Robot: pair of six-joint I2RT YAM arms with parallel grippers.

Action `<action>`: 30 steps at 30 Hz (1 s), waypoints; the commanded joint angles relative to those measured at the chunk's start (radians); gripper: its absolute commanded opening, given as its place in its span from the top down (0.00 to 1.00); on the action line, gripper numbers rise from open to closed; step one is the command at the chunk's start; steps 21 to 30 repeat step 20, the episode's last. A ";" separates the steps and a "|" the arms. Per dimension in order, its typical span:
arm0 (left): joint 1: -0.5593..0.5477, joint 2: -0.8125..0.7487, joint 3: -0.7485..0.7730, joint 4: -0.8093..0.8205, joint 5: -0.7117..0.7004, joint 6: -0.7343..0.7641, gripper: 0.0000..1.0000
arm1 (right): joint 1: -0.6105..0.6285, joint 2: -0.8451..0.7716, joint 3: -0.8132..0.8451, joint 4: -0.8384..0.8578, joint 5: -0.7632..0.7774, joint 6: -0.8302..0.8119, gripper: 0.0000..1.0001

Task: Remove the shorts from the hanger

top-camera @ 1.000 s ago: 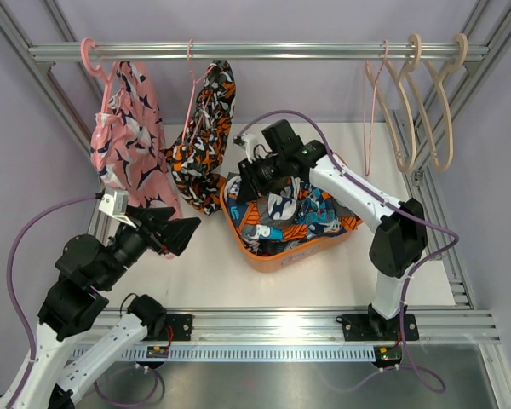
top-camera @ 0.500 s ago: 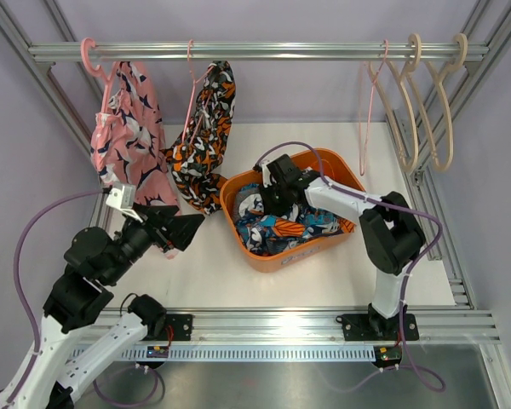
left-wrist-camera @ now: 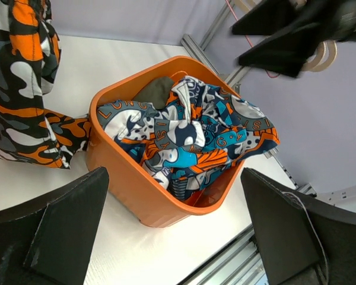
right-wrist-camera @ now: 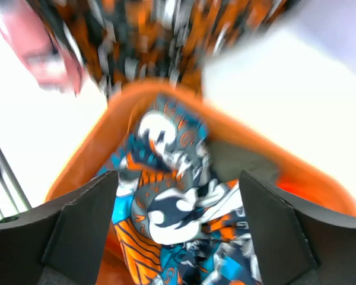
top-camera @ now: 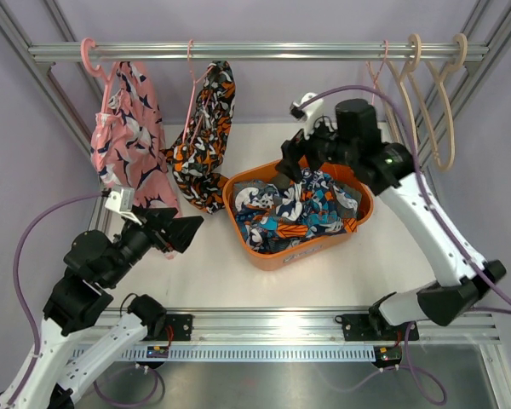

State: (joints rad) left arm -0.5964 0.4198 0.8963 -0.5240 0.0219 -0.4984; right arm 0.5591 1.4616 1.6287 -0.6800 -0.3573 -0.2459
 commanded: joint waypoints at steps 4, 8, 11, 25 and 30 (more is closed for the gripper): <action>0.003 -0.021 0.059 -0.059 -0.088 0.018 0.01 | -0.030 -0.142 0.067 -0.153 0.109 0.014 0.01; 0.001 -0.041 0.058 -0.090 -0.100 0.021 0.01 | -0.030 -0.311 -0.062 -0.043 0.184 0.063 0.01; 0.003 -0.053 0.044 -0.088 -0.097 0.012 0.01 | -0.028 -0.431 -0.151 0.042 0.299 0.121 0.01; 0.003 -0.067 0.019 -0.085 -0.071 -0.012 0.01 | -0.030 -0.579 -0.224 0.014 0.449 0.151 0.00; 0.003 -0.067 0.019 -0.085 -0.071 -0.012 0.01 | -0.030 -0.579 -0.224 0.014 0.449 0.151 0.00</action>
